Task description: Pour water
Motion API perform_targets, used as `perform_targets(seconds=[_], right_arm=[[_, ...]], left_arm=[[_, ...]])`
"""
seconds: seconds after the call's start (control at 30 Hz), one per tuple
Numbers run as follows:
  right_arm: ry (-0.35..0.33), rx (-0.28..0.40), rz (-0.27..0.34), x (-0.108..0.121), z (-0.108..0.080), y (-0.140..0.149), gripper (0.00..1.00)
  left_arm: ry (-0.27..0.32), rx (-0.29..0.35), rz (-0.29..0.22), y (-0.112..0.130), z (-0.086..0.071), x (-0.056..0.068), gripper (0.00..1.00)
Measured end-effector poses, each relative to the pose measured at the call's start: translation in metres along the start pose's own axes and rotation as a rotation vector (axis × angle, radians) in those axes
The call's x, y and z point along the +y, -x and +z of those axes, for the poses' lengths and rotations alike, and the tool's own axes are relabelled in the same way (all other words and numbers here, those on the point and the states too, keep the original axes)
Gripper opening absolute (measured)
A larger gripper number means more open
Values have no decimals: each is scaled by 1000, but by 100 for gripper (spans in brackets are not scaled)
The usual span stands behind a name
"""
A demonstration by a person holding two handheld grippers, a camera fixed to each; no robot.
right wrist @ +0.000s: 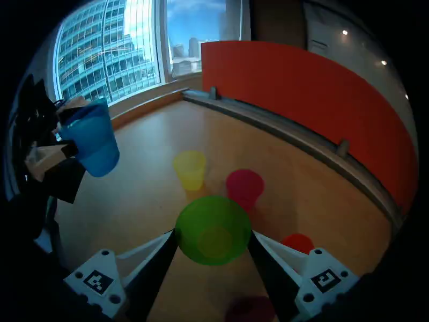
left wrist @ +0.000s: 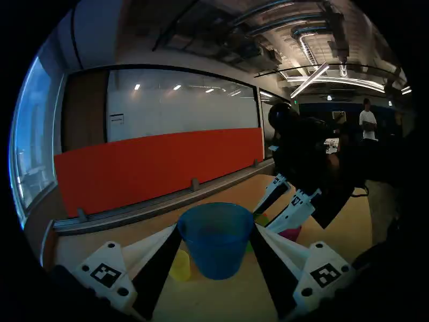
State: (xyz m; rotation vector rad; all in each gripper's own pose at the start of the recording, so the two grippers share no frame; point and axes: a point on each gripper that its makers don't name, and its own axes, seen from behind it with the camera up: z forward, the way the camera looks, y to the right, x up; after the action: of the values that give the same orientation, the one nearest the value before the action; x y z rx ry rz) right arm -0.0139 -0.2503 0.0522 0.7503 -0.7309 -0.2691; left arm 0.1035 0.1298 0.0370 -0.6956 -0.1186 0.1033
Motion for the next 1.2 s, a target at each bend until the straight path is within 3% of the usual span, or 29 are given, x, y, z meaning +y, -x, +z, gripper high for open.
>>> perform_targets(seconds=[0.67, 1.2], right_arm=[[11, 284, -20, 1, -65, -52, 93], [48, 460, -83, 0, -93, -77, 93]], left_arm=[[-17, -7, -36, 1, 3, -7, 86], [-14, -1, -39, -3, 5, -3, 86]])
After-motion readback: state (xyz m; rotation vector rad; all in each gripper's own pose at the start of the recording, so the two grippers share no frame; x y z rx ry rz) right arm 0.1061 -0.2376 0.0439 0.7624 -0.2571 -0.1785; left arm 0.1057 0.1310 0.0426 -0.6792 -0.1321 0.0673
